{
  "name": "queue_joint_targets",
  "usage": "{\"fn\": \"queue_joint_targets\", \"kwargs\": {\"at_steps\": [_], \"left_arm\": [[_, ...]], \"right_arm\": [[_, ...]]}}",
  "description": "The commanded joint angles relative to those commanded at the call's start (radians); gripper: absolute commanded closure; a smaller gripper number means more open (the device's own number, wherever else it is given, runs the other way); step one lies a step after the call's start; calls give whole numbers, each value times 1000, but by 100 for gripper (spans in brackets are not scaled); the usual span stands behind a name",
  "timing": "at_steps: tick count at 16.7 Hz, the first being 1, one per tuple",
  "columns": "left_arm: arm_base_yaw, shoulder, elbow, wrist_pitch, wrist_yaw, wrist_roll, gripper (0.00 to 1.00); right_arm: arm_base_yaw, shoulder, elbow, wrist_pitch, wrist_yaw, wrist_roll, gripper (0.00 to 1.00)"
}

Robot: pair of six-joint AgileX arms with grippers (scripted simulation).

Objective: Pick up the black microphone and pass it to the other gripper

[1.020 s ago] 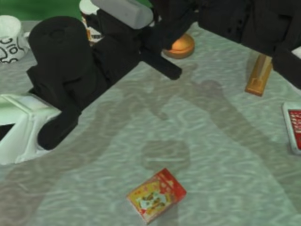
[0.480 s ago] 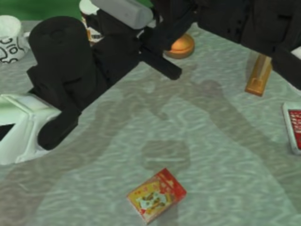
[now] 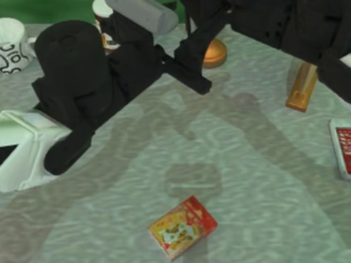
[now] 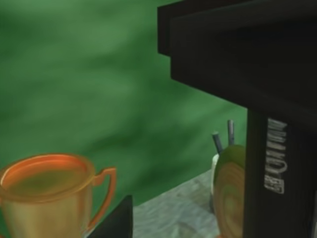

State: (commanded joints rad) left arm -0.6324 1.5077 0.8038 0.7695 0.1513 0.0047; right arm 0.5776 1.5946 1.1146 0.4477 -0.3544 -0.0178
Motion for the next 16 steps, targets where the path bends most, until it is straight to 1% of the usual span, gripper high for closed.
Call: {"fn": "queue_joint_targets", "kwargs": {"at_steps": [4, 5, 7, 9, 13, 15, 16], "left_arm": [[0, 0, 0, 0, 0, 0, 0], [6, 13, -15, 0, -5, 4, 0], [10, -3, -31, -4, -1, 4, 0], [25, -61, -81, -17, 6, 4, 0], [60, -236, -213, -46, 27, 2, 0], [69, -275, -249, -53, 34, 2, 0], [70, -278, -253, -53, 35, 2, 0]], "right_arm": [[0, 0, 0, 0, 0, 0, 100], [-2, -11, 13, 0, 9, -4, 100], [-11, -17, 7, -1, 0, -1, 100], [-36, -35, -14, -2, -26, 3, 100], [-100, -90, -64, -1, -101, -1, 100], [-120, -106, -78, -1, -120, -4, 100], [-122, -107, -80, -2, -122, -5, 100]]}}
